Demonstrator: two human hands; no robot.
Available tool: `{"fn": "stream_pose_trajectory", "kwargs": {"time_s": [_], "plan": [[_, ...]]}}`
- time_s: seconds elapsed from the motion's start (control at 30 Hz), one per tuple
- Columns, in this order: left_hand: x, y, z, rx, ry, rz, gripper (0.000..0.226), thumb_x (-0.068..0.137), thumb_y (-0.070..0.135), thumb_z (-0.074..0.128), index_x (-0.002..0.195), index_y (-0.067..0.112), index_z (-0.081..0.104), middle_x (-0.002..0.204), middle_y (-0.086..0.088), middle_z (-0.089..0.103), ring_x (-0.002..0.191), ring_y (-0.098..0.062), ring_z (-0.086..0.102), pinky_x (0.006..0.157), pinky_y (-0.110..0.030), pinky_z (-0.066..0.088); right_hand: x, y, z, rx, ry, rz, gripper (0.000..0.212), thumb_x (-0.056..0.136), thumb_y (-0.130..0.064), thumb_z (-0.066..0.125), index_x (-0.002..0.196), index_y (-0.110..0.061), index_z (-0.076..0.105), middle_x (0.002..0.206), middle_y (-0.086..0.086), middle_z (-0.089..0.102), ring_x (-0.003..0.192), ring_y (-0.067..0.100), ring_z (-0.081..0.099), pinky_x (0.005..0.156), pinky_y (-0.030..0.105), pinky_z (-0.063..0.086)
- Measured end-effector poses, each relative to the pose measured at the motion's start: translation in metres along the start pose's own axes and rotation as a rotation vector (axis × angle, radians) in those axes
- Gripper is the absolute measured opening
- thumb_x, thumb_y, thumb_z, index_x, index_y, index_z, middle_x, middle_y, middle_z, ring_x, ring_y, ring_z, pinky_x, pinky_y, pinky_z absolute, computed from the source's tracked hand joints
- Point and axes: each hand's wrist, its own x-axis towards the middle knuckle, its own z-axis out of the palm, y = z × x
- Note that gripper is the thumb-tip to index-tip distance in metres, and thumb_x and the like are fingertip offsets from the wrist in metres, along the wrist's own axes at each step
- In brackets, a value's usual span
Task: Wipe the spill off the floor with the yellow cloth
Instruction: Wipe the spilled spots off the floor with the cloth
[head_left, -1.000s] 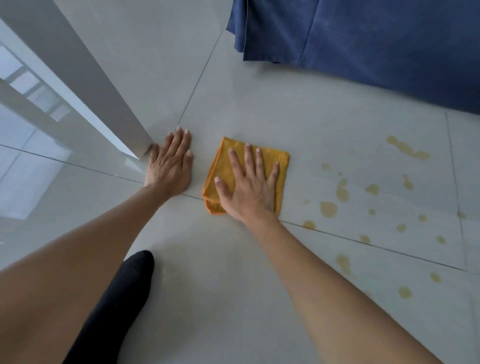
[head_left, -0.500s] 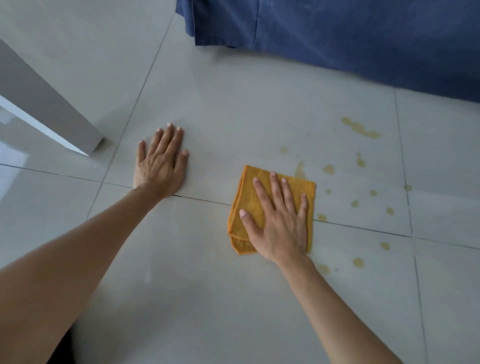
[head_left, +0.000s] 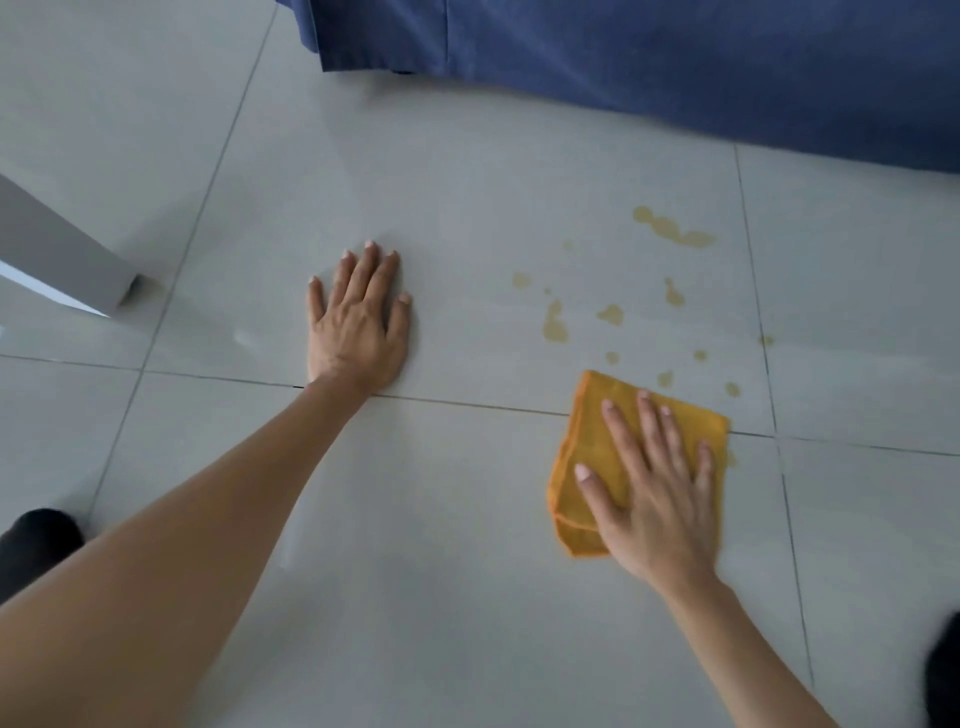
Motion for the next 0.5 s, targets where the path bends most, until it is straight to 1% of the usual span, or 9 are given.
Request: {"fn": "stream_pose_trajectory", "kwargs": {"time_s": [0.1, 0.17, 0.27, 0.33, 0.37, 0.43, 0.5], "plan": [[0.0, 0.002, 0.002, 0.0, 0.02, -0.002, 0.053, 0.098, 0.04, 0.027, 0.149, 0.026, 0.024, 0.159, 0.006, 0.015, 0.147, -0.016, 0.007, 0.118, -0.045, 0.0, 0.033, 0.0, -0.003, 0.042, 0.038, 0.152, 0.076, 0.085, -0.07, 0.018, 0.153, -0.036, 0.017, 0.163, -0.005, 0.006, 0.15, 0.018, 0.007, 0.116, 0.056, 0.009], [0.0, 0.002, 0.002, 0.004, 0.027, 0.0, 0.053, 0.098, 0.04, 0.027, 0.149, 0.026, 0.025, 0.159, 0.005, 0.015, 0.147, -0.017, 0.008, 0.117, -0.045, 0.001, 0.054, -0.017, -0.004, 0.062, 0.035, 0.156, 0.076, 0.085, -0.069, 0.016, 0.153, -0.035, 0.014, 0.164, -0.005, 0.004, 0.15, 0.019, 0.004, 0.116, 0.057, 0.007], [-0.001, 0.001, 0.001, 0.014, 0.026, 0.004, 0.053, 0.098, 0.041, 0.027, 0.149, 0.026, 0.024, 0.159, 0.005, 0.015, 0.147, -0.016, 0.007, 0.117, -0.043, 0.001, 0.054, -0.026, -0.004, 0.021, -0.008, -0.022, 0.072, 0.088, -0.068, 0.02, 0.153, -0.039, 0.012, 0.163, -0.006, 0.002, 0.15, 0.017, 0.003, 0.116, 0.054, 0.004], [0.0, 0.0, 0.0, 0.008, 0.016, 0.005, 0.053, 0.098, 0.041, 0.027, 0.149, 0.027, 0.023, 0.159, 0.006, 0.014, 0.147, -0.016, 0.006, 0.117, -0.043, 0.0, 0.041, -0.006, -0.006, -0.013, -0.03, -0.14, 0.071, 0.088, -0.07, 0.02, 0.152, -0.042, 0.011, 0.163, -0.009, 0.001, 0.15, 0.014, 0.004, 0.117, 0.051, 0.006], [0.0, 0.0, 0.0, 0.001, 0.01, 0.007, 0.053, 0.098, 0.042, 0.028, 0.149, 0.027, 0.024, 0.159, 0.006, 0.014, 0.147, -0.016, 0.006, 0.117, -0.042, 0.0, 0.037, 0.009, -0.008, -0.021, -0.031, -0.157, 0.07, 0.088, -0.07, 0.02, 0.152, -0.042, 0.013, 0.163, -0.009, 0.003, 0.15, 0.014, 0.006, 0.117, 0.051, 0.009], [0.002, -0.004, -0.001, -0.032, -0.003, 0.021, 0.053, 0.098, 0.043, 0.031, 0.148, 0.027, 0.027, 0.158, 0.005, 0.018, 0.147, -0.016, 0.01, 0.117, -0.042, 0.002, 0.04, 0.043, -0.014, -0.015, -0.01, -0.076, 0.071, 0.087, -0.071, 0.02, 0.152, -0.041, 0.016, 0.162, -0.008, 0.006, 0.149, 0.015, 0.011, 0.117, 0.05, 0.011], [0.002, -0.018, -0.006, -0.061, 0.001, 0.041, 0.056, 0.094, 0.048, 0.03, 0.145, 0.025, 0.034, 0.156, 0.001, 0.026, 0.145, -0.019, 0.019, 0.116, -0.043, 0.011, 0.061, 0.067, -0.02, 0.006, 0.004, 0.075, 0.074, 0.084, -0.071, 0.019, 0.152, -0.039, 0.017, 0.163, -0.007, 0.007, 0.15, 0.017, 0.011, 0.116, 0.053, 0.012]]}}
